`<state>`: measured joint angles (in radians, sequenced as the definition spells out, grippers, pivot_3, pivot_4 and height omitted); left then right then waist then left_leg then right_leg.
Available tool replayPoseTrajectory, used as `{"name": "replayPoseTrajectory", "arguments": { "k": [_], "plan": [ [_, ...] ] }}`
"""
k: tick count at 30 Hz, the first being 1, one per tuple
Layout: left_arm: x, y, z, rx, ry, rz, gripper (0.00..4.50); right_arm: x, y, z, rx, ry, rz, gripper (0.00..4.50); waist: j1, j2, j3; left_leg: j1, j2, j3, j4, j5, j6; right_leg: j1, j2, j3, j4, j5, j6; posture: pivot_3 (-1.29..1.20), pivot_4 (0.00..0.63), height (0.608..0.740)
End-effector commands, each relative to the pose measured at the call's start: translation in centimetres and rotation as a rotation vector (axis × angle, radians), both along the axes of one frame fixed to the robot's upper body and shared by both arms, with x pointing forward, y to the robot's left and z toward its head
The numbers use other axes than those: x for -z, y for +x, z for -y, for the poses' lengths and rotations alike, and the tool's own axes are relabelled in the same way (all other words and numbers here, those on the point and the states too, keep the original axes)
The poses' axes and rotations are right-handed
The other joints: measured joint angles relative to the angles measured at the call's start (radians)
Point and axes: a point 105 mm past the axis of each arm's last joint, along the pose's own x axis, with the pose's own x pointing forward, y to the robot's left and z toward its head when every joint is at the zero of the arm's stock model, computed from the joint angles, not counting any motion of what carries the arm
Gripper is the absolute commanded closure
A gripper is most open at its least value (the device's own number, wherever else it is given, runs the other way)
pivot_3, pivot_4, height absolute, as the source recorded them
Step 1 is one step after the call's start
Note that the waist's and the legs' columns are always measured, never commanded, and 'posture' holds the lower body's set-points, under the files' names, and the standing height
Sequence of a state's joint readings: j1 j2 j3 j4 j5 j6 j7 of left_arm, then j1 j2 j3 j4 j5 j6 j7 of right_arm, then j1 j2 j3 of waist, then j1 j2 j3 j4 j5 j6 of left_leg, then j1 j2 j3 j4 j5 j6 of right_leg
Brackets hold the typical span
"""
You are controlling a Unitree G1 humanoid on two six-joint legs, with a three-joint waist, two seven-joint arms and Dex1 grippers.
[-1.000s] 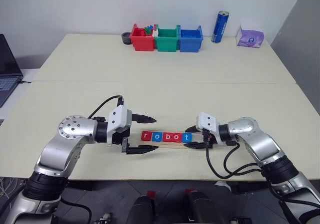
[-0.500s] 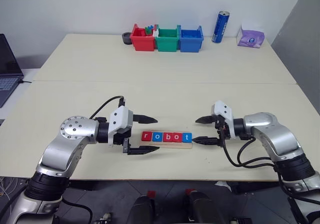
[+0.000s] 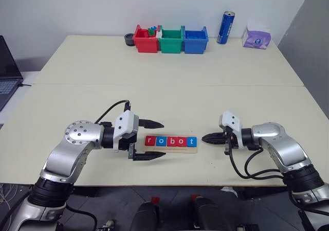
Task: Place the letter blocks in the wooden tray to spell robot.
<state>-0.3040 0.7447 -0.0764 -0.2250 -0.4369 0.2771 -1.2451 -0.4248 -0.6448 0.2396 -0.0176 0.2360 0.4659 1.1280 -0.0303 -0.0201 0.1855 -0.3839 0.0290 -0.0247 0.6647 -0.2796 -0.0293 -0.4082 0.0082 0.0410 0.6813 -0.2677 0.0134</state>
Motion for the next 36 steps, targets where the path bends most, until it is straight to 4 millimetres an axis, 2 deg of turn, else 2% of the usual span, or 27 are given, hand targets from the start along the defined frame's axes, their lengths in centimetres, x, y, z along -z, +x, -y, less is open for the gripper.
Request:
{"name": "replayPoseTrajectory", "arguments": {
  "k": [1,10,27,32,36],
  "plan": [
    [-0.7,-0.2,0.0,0.000,-0.003,0.037,0.00,-0.5,-0.2,-0.9,-0.038,0.003,0.042,4.48,0.000,0.000,0.000,0.000,0.000,0.000,0.000,0.000,0.000,0.000,0.000,0.000,0.000,0.000,0.000,0.00,0.150,0.740],
    [-0.9,0.0,-0.1,-0.008,-0.002,0.041,0.00,-0.7,0.2,-2.2,-0.048,0.025,0.056,4.48,0.000,0.000,0.000,0.000,0.000,0.000,0.000,0.000,0.000,0.000,0.000,0.000,0.000,0.000,0.000,0.00,0.150,0.740],
    [-1.0,0.1,-0.2,-0.017,0.000,0.044,0.00,-1.3,0.6,-2.1,-0.041,0.034,0.070,4.48,0.001,0.000,0.000,0.000,0.000,0.000,0.000,0.000,0.000,0.000,0.000,0.000,0.000,0.000,0.000,0.00,0.150,0.740],
    [-0.7,0.3,-2.1,-0.080,0.020,0.013,0.00,-2.6,-0.3,-1.8,-0.056,0.054,0.070,4.48,-0.001,0.000,0.000,0.000,0.000,0.000,0.000,0.000,0.000,0.000,0.000,0.000,0.000,0.000,0.000,0.00,0.150,0.740],
    [-0.5,0.5,-5.8,-0.206,0.056,-0.067,0.00,-3.7,-1.3,-1.0,-0.065,0.060,0.056,3.61,-0.003,0.000,0.000,0.001,0.001,-0.001,-0.001,0.000,0.000,0.000,0.000,0.000,0.000,0.000,0.000,0.00,0.150,0.740]
  ]
}}
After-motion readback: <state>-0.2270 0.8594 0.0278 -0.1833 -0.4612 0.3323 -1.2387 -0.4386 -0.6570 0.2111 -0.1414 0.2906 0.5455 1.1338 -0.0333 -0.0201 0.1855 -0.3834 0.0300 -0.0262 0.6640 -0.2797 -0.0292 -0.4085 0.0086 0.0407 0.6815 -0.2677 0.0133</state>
